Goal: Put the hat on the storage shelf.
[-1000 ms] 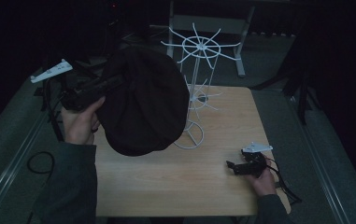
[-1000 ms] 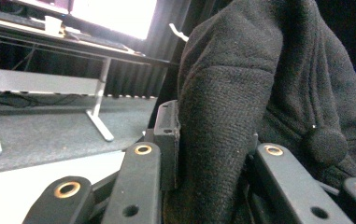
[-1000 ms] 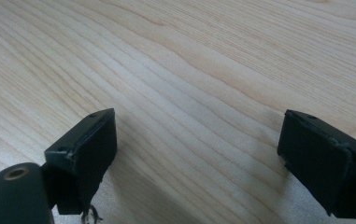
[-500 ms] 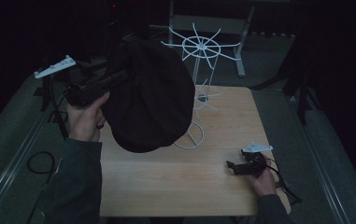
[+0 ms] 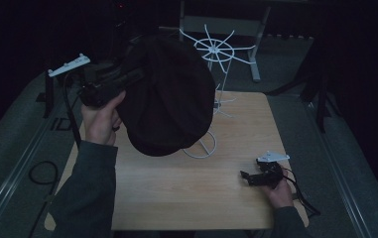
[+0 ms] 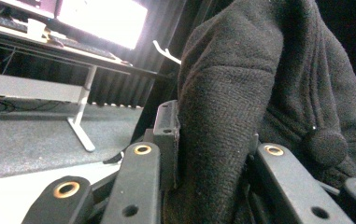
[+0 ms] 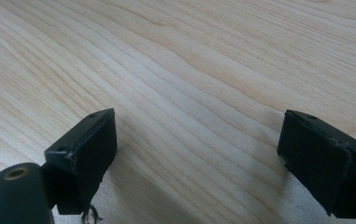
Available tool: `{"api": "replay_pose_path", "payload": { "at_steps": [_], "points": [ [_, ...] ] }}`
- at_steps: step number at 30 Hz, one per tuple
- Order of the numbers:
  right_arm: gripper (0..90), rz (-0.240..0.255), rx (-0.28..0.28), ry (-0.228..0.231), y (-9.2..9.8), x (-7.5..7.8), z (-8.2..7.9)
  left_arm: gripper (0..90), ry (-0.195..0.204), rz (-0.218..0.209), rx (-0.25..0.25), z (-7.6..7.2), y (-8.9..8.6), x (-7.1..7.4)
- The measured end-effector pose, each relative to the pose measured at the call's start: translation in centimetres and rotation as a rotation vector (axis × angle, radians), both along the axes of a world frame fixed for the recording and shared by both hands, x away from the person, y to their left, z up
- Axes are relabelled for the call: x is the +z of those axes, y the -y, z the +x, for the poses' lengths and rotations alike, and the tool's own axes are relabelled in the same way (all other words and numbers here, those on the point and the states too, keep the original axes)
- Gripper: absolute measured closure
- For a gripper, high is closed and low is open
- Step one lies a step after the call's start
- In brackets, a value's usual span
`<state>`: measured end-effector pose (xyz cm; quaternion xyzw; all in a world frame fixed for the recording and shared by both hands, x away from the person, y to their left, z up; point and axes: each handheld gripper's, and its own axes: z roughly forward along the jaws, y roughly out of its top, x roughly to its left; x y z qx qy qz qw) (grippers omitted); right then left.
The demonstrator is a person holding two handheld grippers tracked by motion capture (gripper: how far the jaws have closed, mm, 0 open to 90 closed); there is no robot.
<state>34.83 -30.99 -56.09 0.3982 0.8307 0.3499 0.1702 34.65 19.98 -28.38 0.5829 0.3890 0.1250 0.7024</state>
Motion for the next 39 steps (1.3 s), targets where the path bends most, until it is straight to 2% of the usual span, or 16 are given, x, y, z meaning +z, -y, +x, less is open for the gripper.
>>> {"api": "replay_pose_path", "payload": {
  "at_steps": [7, 16, 25, 28, 39],
  "points": [
    [11.7, 0.000, 0.001, 0.002, 0.0, 0.0, 0.0, 72.3, -0.021, -0.004, 0.016, 1.1, 0.9, -0.1],
    [11.8, 0.000, 0.001, 0.001, 0.0, 0.0, 0.0, 72.4, -0.060, 0.040, 0.038, 2.8, 2.4, -1.0],
    [11.8, -0.001, 0.001, 0.003, 0.0, 0.0, 0.0, 71.9, -0.091, 0.076, 0.054, 3.5, 2.6, -1.9],
    [11.8, -0.001, 0.000, 0.002, 0.0, 0.0, 0.0, 71.5, -0.100, 0.104, 0.056, 3.6, 2.7, -2.0],
    [11.8, -0.001, 0.001, 0.002, 0.0, 0.0, 0.0, 68.6, -0.116, 0.150, 0.069, 3.9, 3.3, -2.3]
  ]
}}
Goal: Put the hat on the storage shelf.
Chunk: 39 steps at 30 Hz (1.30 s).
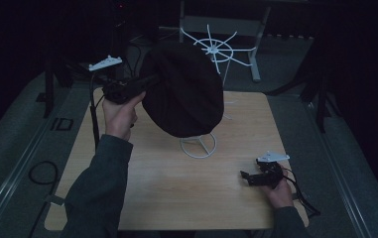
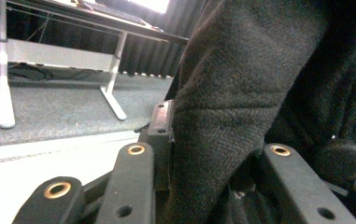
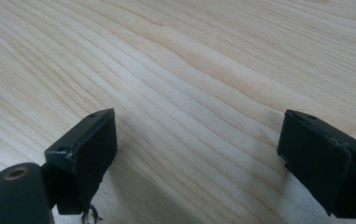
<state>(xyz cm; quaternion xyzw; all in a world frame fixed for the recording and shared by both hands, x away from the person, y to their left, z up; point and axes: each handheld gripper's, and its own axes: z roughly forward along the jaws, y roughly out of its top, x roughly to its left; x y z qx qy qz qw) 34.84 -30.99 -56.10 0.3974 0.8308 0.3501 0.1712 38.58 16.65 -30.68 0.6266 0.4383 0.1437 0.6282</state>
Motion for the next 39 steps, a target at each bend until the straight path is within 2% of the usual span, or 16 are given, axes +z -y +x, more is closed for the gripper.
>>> {"api": "replay_pose_path", "payload": {
  "at_steps": [10, 28, 34, 39],
  "points": [
    [11.7, 0.001, 0.000, 0.000, 0.00, 0.00, 0.00, 62.5, -0.007, 0.013, 0.008, 0.02, -0.03, -0.20],
    [11.8, 0.001, 0.000, 0.000, 0.00, 0.00, 0.00, 44.8, -0.024, 0.033, -0.001, 0.07, -0.03, -0.42],
    [11.8, 0.001, 0.000, 0.001, 0.00, -0.01, 0.00, 36.5, -0.008, 0.064, 0.010, -0.23, -0.12, -0.32],
    [11.7, 0.001, 0.000, 0.001, 0.00, -0.01, 0.01, 34.1, -0.005, 0.084, 0.017, -0.34, -0.18, -0.43]
  ]
}}
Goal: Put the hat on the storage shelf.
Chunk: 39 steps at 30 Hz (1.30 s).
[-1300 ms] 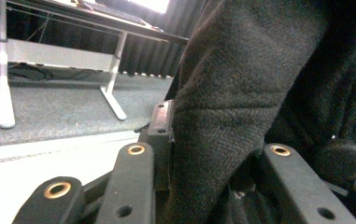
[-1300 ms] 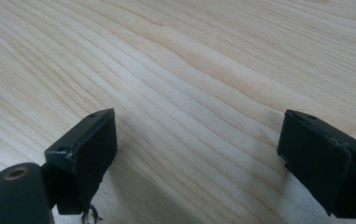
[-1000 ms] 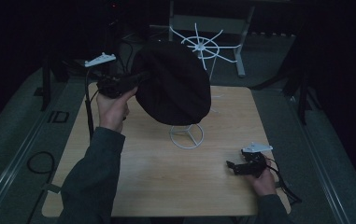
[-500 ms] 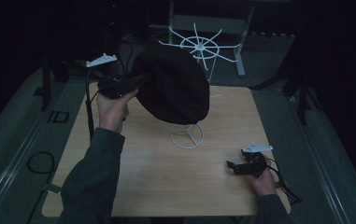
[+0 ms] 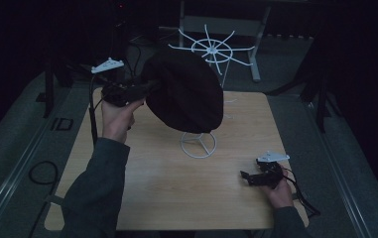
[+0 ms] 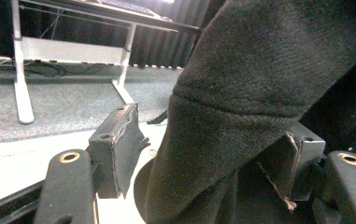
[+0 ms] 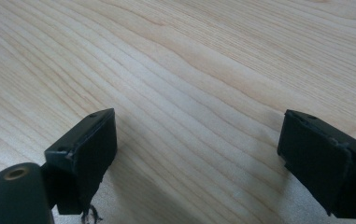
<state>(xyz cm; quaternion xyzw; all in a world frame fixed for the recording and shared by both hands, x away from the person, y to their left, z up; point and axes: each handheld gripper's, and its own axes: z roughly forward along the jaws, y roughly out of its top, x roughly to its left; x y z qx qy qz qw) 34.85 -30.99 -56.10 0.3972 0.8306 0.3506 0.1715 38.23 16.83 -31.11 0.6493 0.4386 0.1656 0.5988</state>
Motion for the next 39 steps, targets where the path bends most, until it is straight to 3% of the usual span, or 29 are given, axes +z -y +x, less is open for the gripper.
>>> {"api": "replay_pose_path", "payload": {
  "at_steps": [9, 12, 17, 20, 39],
  "points": [
    [11.8, 0.000, 0.000, 0.000, 0.0, 0.0, 0.0, 32.9, 0.018, 0.038, -0.002, -0.7, 0.0, 0.0],
    [11.8, 0.001, 0.000, -0.001, 0.0, 0.0, 0.0, 33.0, 0.026, 0.030, -0.003, -1.0, -0.2, 0.0],
    [11.8, 0.001, -0.001, -0.001, 0.0, 0.0, 0.0, 33.0, 0.014, 0.014, -0.011, -1.1, -1.0, -0.7],
    [11.8, 0.000, 0.000, 0.000, 0.0, 0.0, 0.0, 33.1, 0.005, 0.035, -0.013, -1.5, -1.5, -0.9],
    [11.8, 0.000, 0.000, -0.001, 0.0, 0.0, 0.0, 35.3, 0.000, 0.059, -0.030, -3.5, -2.7, -2.2]
  ]
}}
